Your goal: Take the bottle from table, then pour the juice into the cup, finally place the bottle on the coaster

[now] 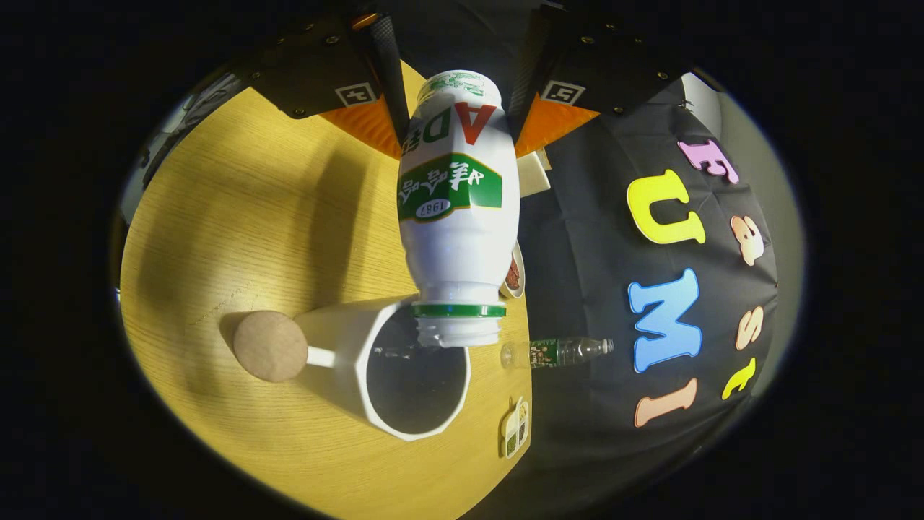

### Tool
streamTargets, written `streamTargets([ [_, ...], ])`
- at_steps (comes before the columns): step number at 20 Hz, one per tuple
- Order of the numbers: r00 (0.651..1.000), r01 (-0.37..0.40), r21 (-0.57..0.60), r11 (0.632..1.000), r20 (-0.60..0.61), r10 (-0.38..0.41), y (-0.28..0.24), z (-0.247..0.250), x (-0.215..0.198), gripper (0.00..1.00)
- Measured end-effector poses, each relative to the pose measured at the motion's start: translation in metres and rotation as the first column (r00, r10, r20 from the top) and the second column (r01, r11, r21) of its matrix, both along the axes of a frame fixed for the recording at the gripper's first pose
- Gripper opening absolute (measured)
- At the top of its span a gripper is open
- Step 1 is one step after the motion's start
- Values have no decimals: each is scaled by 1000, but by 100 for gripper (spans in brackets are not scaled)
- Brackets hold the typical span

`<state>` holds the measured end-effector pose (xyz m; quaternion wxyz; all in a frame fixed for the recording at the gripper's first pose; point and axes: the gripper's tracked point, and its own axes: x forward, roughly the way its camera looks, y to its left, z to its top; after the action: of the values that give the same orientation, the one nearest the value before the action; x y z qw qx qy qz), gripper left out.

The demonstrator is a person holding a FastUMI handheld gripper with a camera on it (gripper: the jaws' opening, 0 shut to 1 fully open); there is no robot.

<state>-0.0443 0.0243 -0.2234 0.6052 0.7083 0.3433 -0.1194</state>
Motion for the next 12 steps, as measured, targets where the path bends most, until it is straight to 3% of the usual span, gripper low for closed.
streamTargets([
  [12,1000,10,33,999,-5,-10,-1,4,1,68],
])
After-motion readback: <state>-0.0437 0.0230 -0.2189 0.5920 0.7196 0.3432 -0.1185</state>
